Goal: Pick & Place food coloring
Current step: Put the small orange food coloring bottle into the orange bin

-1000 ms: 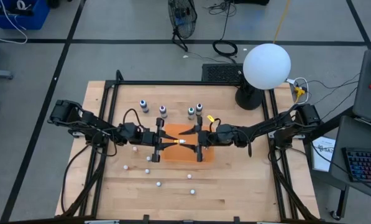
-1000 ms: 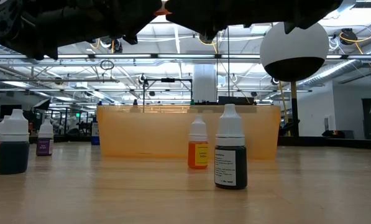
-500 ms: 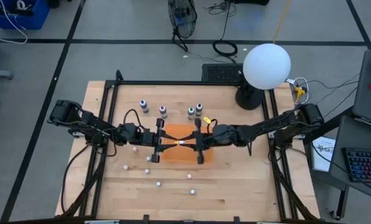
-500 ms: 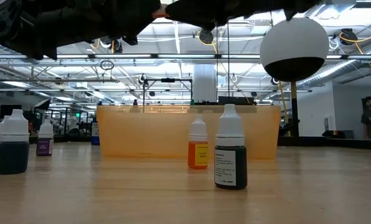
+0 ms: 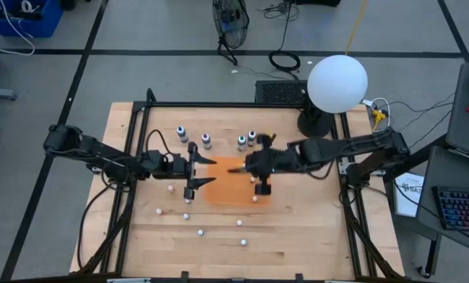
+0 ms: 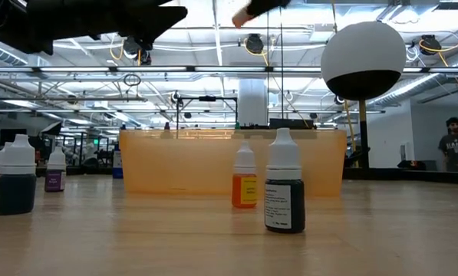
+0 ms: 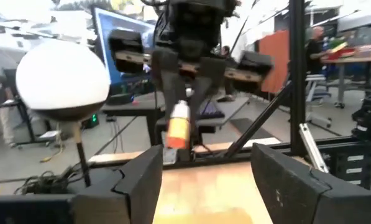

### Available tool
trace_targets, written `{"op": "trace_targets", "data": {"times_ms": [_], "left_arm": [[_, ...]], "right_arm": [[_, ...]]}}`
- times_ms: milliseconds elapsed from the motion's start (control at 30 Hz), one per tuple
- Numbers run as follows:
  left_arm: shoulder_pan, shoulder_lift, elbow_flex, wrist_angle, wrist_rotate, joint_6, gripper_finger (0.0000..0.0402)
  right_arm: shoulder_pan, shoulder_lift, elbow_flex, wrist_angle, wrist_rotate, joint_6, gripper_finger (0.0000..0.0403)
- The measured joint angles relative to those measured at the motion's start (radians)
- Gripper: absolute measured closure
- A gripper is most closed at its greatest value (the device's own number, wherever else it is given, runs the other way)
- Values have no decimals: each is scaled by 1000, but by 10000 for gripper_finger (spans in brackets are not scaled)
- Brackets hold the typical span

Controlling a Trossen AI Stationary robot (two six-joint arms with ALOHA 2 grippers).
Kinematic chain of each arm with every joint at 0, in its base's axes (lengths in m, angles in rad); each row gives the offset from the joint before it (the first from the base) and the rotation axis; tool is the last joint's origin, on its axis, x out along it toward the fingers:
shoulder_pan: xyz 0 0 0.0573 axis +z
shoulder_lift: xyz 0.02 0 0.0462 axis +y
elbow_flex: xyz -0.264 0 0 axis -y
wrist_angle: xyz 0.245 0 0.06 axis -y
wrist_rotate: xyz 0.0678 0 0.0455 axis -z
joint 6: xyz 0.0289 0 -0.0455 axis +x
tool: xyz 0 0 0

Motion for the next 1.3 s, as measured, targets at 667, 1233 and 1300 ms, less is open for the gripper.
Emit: {"op": "trace_targets", "data": {"times_ms": [667, 1233, 1300], "left_arm": [[5, -8, 0, -55, -43, 5, 166], [5, -8, 0, -68, -43, -2, 172], [5, -8, 0, -68, -43, -3, 172]], "right_arm": [[-131, 359, 16, -375, -162, 41, 362], [-181, 417, 12, -377, -240, 17, 362], [-189, 416, -5, -353, -241, 11, 362]]}}
